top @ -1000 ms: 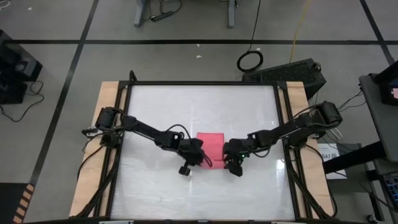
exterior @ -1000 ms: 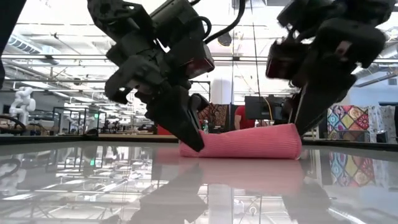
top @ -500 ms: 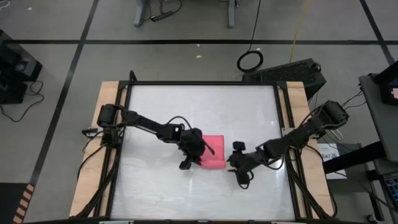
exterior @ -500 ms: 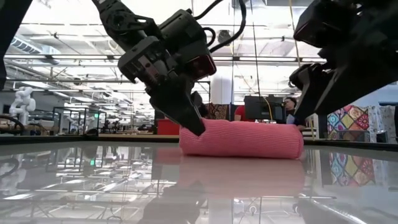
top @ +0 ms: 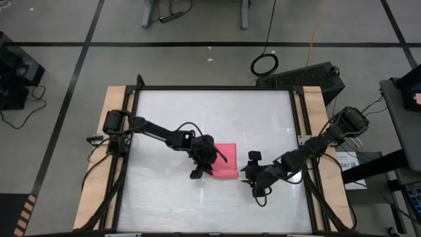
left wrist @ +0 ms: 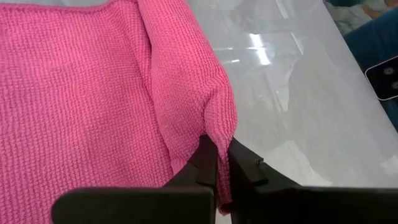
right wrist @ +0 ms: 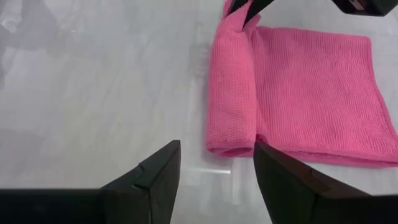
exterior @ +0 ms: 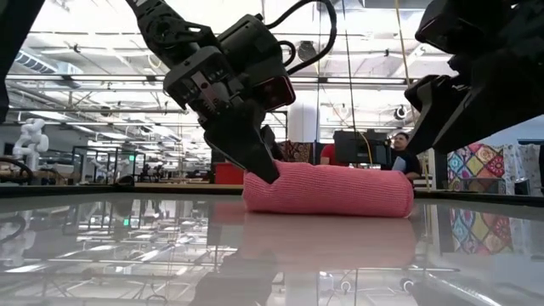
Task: Roll towel
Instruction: Fold the pink towel
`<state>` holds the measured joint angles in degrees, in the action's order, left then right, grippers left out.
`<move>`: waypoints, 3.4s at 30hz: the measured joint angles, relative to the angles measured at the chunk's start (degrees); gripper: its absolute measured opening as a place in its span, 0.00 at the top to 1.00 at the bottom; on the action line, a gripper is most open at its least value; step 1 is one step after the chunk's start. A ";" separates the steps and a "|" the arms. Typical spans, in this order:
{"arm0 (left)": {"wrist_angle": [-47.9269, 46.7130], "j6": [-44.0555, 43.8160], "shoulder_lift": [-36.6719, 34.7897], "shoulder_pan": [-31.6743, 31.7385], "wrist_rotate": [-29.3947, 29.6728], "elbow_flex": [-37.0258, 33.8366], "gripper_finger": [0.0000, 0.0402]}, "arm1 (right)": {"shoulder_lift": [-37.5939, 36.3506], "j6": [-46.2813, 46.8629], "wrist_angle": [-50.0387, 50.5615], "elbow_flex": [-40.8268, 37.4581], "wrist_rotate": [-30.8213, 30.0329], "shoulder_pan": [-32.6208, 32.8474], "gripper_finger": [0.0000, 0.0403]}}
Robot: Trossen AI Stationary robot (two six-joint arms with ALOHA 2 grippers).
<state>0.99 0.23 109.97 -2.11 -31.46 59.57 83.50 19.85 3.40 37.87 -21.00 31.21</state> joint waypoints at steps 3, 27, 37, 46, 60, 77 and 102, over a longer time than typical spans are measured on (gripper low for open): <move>0.00 -1.04 0.00 0.16 -0.30 0.00 0.97 | 0.00 -0.37 -0.05 0.00 -0.17 0.04 0.52; 2.19 -7.41 5.09 3.36 -7.52 0.15 0.97 | 0.17 -5.10 -1.63 0.07 -0.36 0.01 0.52; 2.19 -8.62 5.09 3.69 -7.85 0.13 0.97 | 0.20 -2.57 -1.48 0.07 0.34 -0.03 0.52; 3.37 -10.50 5.18 3.69 -8.59 0.19 0.97 | 0.06 -2.56 -1.85 0.07 0.34 1.35 0.52; 2.58 -10.49 5.42 3.67 -9.09 1.84 0.97 | 0.02 -2.57 -1.90 0.07 0.36 2.97 0.52; 2.60 -10.47 5.29 3.65 -9.98 1.92 0.97 | 0.00 -2.57 -1.88 0.07 0.36 2.97 0.52; 2.47 -12.03 5.20 3.69 -11.26 1.97 0.97 | -0.04 -2.57 -1.88 0.04 0.34 2.97 0.52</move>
<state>3.46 -11.79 115.18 1.58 -42.72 61.54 83.46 17.28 1.52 37.91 -20.67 34.17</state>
